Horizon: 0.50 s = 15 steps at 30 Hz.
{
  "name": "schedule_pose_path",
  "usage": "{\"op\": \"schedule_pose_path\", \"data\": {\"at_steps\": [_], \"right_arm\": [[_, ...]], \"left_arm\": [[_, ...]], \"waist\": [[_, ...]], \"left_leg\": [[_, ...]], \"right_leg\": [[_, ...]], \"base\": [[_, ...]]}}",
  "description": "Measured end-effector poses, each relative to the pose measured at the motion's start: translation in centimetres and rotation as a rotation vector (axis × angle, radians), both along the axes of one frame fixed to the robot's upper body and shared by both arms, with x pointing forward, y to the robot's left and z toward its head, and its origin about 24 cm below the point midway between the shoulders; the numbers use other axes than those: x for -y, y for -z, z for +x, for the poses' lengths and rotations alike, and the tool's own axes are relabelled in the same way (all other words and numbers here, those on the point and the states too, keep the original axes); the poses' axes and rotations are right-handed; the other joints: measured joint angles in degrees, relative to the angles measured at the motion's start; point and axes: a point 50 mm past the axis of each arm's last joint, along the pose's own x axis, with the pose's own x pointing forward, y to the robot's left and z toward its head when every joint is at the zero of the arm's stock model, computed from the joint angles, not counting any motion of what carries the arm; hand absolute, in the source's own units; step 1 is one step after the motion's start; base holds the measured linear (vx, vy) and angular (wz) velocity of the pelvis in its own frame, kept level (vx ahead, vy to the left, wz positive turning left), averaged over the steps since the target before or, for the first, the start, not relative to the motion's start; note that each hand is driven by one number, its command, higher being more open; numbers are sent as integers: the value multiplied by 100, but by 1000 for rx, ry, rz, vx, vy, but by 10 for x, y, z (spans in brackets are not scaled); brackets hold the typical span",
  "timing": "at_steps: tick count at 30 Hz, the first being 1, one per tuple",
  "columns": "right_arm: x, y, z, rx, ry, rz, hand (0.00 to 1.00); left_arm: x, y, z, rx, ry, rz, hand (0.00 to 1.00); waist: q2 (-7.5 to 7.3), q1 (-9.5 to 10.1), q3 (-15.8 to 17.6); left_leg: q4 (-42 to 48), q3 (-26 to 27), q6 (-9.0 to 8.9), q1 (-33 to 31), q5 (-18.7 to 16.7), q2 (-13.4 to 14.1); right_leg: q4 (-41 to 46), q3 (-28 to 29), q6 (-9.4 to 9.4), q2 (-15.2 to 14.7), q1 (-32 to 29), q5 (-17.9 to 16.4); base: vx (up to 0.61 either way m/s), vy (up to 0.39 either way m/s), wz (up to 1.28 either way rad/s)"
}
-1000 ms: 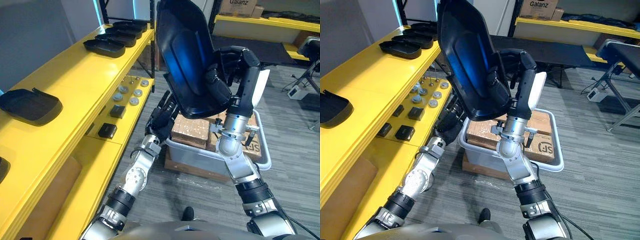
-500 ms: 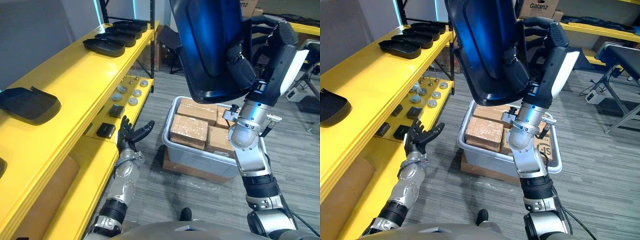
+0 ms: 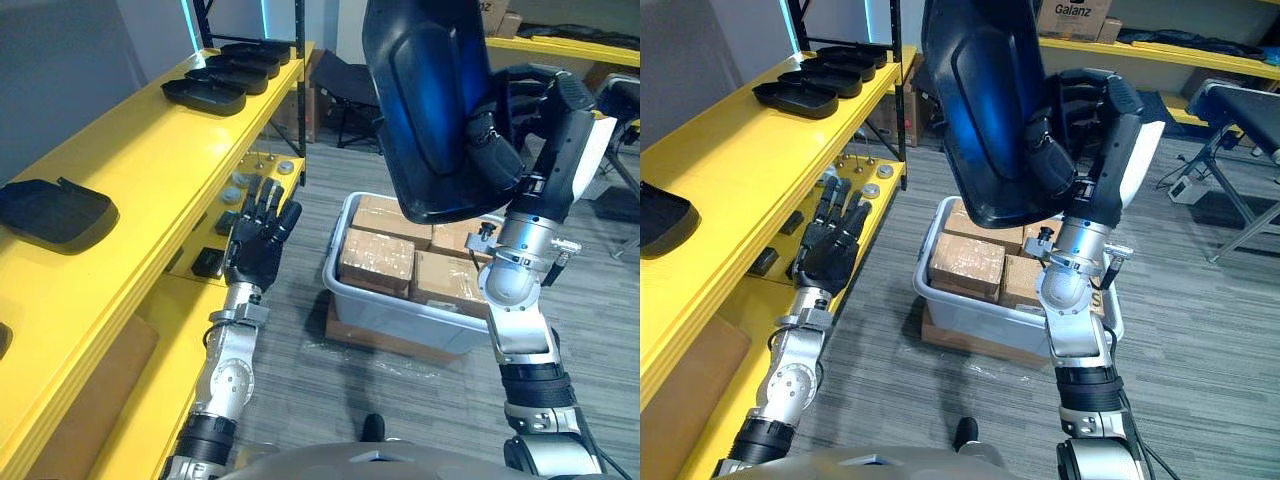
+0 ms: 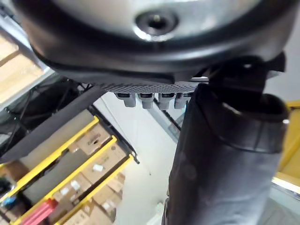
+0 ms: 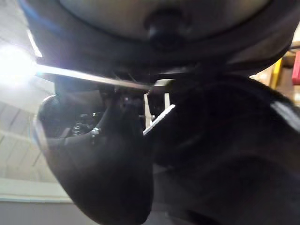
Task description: Walk over and take three plastic housings, then place them on the shelf
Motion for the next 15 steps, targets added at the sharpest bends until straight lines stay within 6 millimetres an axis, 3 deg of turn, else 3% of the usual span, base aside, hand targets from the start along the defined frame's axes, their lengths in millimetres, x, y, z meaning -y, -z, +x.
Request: {"op": "schedule_pose_path", "data": {"at_steps": [7,15], "right_arm": [[-6,5,3,-44,-48,-34,0],[-23,16,3,-101,-148,-32,0]], "left_arm": [[18,3,-3,5,177,-4,100],[28,4,-3,-12,233,6,100]], "waist": [[152,-18,0],[168,-12,0]], "left_leg": [[4,26,4,-15,-16,0],[4,36,9,-3,-20,-5]], "right_leg": [[0,25,-4,0,-32,2],[1,34,-19,-5,-29,26]], "base": [[0,0,0],[0,0,0]]}}
